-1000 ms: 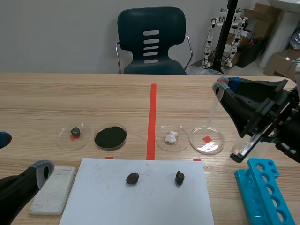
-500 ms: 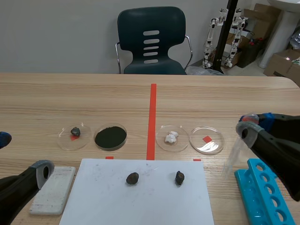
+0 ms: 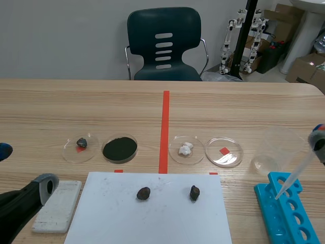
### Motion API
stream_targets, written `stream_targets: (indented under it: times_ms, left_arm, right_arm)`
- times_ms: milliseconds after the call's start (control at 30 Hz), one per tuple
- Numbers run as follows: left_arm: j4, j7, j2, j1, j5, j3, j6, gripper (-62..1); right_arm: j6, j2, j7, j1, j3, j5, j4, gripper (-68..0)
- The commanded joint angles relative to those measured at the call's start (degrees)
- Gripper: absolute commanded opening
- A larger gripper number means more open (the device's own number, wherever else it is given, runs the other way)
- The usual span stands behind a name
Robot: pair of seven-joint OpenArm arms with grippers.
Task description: Draw acid from the petri dish
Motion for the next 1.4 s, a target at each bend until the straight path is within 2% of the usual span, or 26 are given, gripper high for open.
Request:
stream_targets:
  times_ms: [0, 167, 367, 1367]
  left_arm:
    - [0.94, -0.79, 0.0, 0.15, -0.61, -0.48, -0.04, 1.4]
    - [0.94, -0.79, 0.0, 0.15, -0.61, -0.48, -0.04, 1.4]
    - [0.94, -0.79, 0.0, 0.15, -0.61, -0.48, -0.04, 1.4]
    - [0.94, -0.79, 0.0, 0.15, -0.61, -0.48, -0.04, 1.4]
  right_arm:
    - [0.46, -1.38, 1.07, 0.63, -0.11, 0.15, 0.57, -62.0]
    - [0.46, -4.48, 1.42, 1.05, -0.11, -0.68, 0.57, -62.0]
    - [0.46, -4.48, 1.6, 3.48, -0.13, -1.77, 0.57, -62.0]
    - [0.46, -4.48, 3.13, 3.52, -0.13, -1.97, 0.57, -62.0]
